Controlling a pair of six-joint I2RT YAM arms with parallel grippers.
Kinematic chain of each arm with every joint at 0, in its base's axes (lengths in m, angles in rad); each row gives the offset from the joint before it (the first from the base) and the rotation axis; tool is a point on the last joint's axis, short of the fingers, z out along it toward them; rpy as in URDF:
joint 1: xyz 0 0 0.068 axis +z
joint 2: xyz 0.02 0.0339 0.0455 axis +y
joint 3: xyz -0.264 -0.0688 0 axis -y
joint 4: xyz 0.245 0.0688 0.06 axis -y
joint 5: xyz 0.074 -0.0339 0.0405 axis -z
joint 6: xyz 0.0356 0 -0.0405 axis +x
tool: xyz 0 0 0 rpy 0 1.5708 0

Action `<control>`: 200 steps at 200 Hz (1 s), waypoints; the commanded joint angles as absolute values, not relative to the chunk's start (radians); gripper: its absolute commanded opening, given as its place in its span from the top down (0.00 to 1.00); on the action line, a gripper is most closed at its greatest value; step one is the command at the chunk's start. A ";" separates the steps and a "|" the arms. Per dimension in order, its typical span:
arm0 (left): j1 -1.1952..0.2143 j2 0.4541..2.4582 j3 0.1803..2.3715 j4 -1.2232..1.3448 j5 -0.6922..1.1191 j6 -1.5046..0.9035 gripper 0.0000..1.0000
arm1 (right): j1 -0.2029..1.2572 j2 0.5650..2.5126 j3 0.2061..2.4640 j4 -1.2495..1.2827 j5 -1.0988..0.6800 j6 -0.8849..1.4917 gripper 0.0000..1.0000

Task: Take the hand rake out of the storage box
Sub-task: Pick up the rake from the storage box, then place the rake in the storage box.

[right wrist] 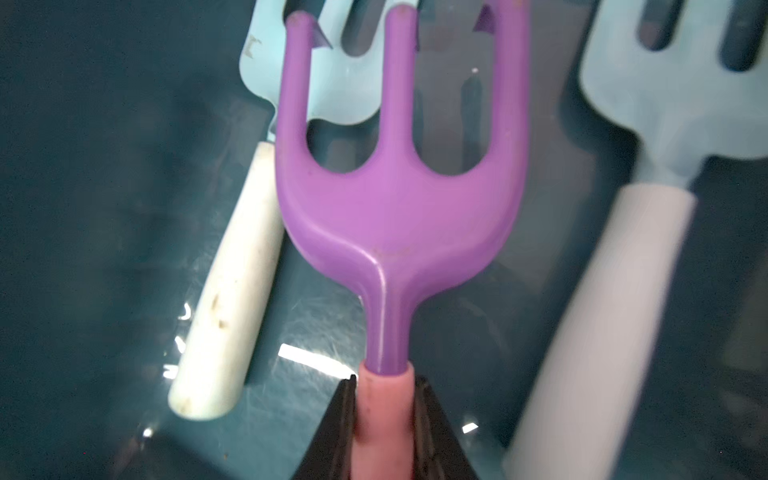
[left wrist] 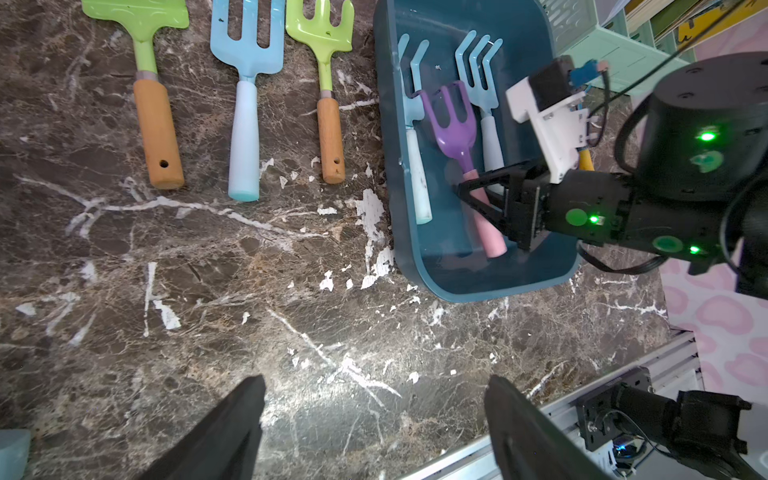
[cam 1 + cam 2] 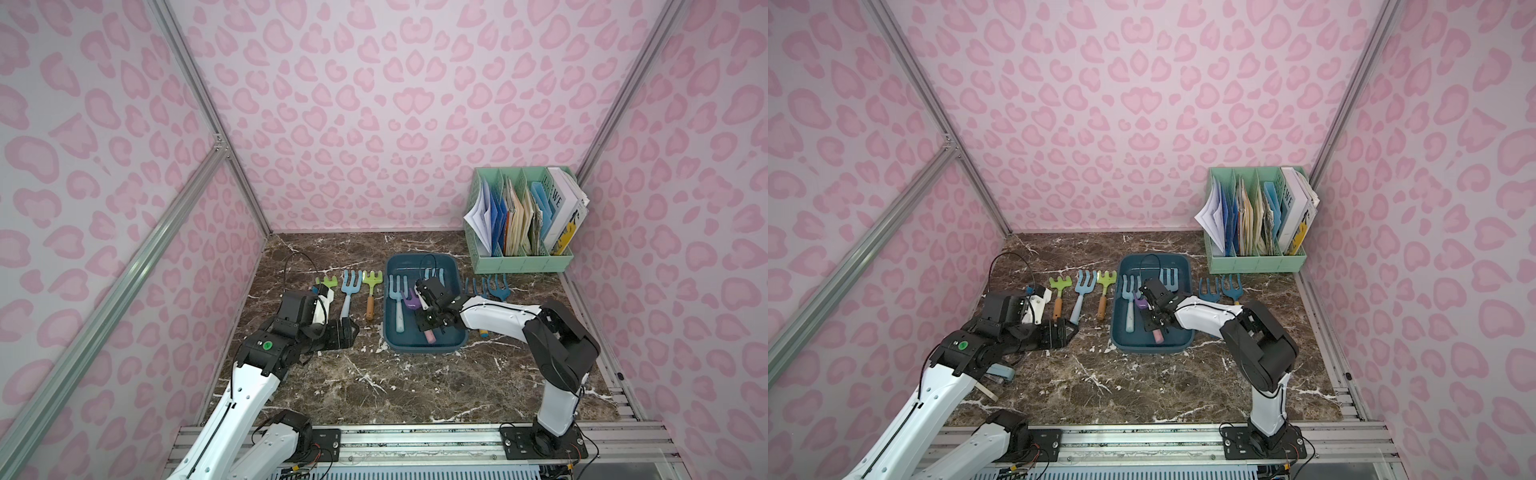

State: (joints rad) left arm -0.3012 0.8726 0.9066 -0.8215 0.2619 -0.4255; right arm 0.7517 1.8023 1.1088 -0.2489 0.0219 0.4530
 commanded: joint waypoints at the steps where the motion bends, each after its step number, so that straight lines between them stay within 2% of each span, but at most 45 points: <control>1: -0.301 0.883 0.902 -0.766 0.313 -0.458 0.16 | 0.724 1.706 1.057 -0.215 -0.029 0.436 0.89; 35: -0.301 0.901 0.889 -0.693 0.382 -0.496 0.22 | 0.664 1.560 0.973 -0.158 -0.170 0.408 0.91; 66: -0.302 0.922 0.884 -0.607 0.496 -0.534 0.30 | 0.603 1.463 0.907 -0.068 -0.371 0.402 0.91; 85: -0.304 0.928 0.895 -0.593 0.511 -0.539 0.33 | 0.575 1.443 0.897 -0.054 -0.383 0.404 0.91; 127: -0.304 0.934 0.901 -0.606 0.497 -0.531 0.34 | 0.567 1.547 0.963 -0.091 -0.306 0.371 0.91; 200: -0.306 0.942 0.879 -0.607 0.477 -0.513 0.34 | 0.627 1.873 1.185 -0.114 -0.208 0.401 0.89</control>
State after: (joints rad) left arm -0.3061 0.9405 0.8787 -0.6155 0.4854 -0.5247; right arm 0.6231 1.8069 1.1324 -0.1116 -0.2646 0.3889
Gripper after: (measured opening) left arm 0.658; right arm 0.249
